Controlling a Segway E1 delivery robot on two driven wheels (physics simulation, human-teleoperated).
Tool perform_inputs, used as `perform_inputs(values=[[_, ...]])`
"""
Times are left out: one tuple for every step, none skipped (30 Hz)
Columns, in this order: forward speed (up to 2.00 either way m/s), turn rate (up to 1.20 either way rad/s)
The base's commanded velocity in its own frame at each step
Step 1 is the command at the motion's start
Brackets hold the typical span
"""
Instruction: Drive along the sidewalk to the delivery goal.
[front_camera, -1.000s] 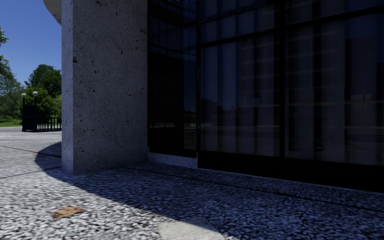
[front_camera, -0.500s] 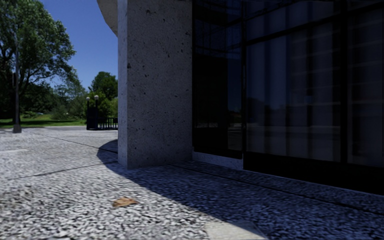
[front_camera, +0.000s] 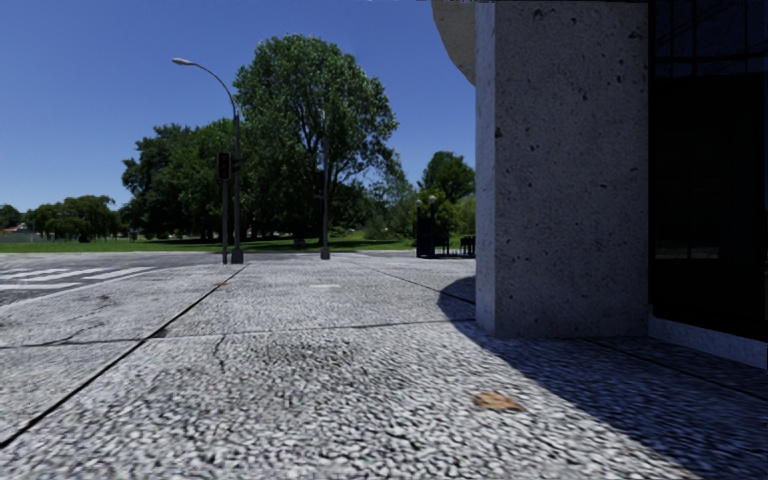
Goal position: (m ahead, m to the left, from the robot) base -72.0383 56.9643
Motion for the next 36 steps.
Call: perform_inputs(values=[[0.0, 1.2], [0.0, 1.2], [0.0, 1.2], [0.0, 1.2], [0.0, 1.2], [0.0, 1.2], [0.0, 1.2], [0.0, 1.2], [0.0, 1.2], [0.0, 1.2], [0.0, 1.2], [0.0, 1.2], [0.0, 1.2], [0.0, 1.2], [0.0, 1.2], [0.0, 1.2], [0.0, 1.2], [0.0, 1.2], [0.0, 1.2], [0.0, 1.2], [0.0, 1.2], [0.0, 1.2], [0.0, 1.2], [0.0, 1.2], [0.0, 1.2], [0.0, 1.2], [0.0, 1.2], [0.0, 1.2], [0.0, 1.2], [0.0, 1.2], [0.0, 1.2], [0.0, 1.2], [0.0, 1.2], [0.0, 1.2], [0.0, 1.2], [0.0, 1.2]])
